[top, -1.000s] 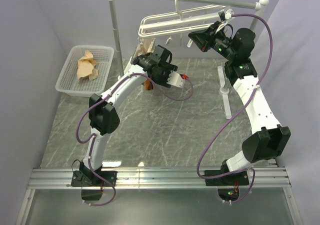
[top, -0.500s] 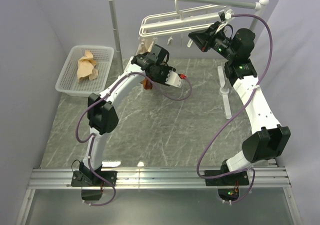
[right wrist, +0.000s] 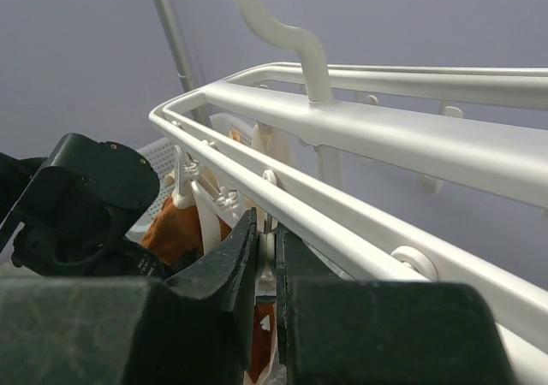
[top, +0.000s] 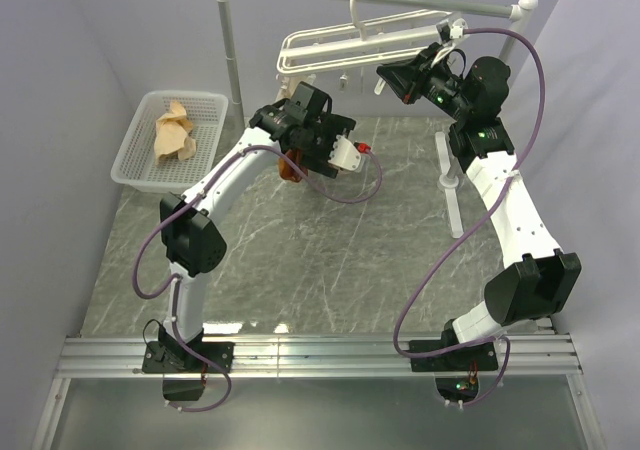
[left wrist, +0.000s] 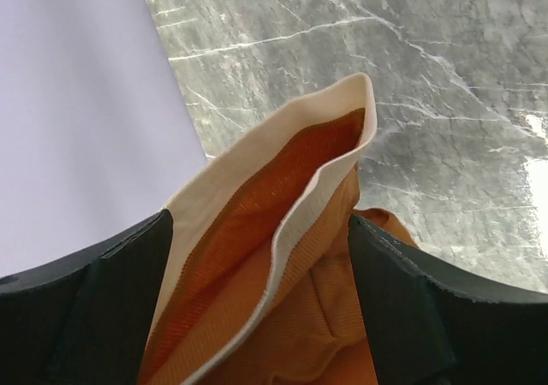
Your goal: Clip the underwear to the hanger
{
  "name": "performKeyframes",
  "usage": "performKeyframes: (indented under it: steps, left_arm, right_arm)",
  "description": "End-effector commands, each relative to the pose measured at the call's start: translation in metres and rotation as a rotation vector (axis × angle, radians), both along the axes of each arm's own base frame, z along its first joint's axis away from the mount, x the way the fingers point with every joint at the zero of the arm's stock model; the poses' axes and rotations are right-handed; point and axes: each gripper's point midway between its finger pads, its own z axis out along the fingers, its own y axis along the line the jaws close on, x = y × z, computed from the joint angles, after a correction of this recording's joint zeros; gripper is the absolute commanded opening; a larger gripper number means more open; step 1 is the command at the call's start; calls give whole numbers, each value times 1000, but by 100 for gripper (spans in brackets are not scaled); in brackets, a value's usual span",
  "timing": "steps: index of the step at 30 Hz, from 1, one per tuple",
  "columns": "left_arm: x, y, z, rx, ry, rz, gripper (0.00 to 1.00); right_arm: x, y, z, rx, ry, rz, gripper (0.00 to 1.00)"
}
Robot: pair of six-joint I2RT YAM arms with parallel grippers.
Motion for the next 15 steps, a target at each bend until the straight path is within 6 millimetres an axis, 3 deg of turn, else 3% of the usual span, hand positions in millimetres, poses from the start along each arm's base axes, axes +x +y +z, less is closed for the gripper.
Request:
performKeyframes:
  steps: [1, 9, 15]
  left_arm:
    - [-2, -11, 33, -62, -66, -45, 89]
    - [9, -15, 23, -37, -77, -41, 90]
    - [7, -23, 35, -87, -93, -67, 92]
  right_arm:
    - [-15, 4, 11, 4, -30, 29, 0]
    - [-16, 5, 11, 3, -33, 31, 0]
    - [-15, 5, 9, -3, -32, 32, 0]
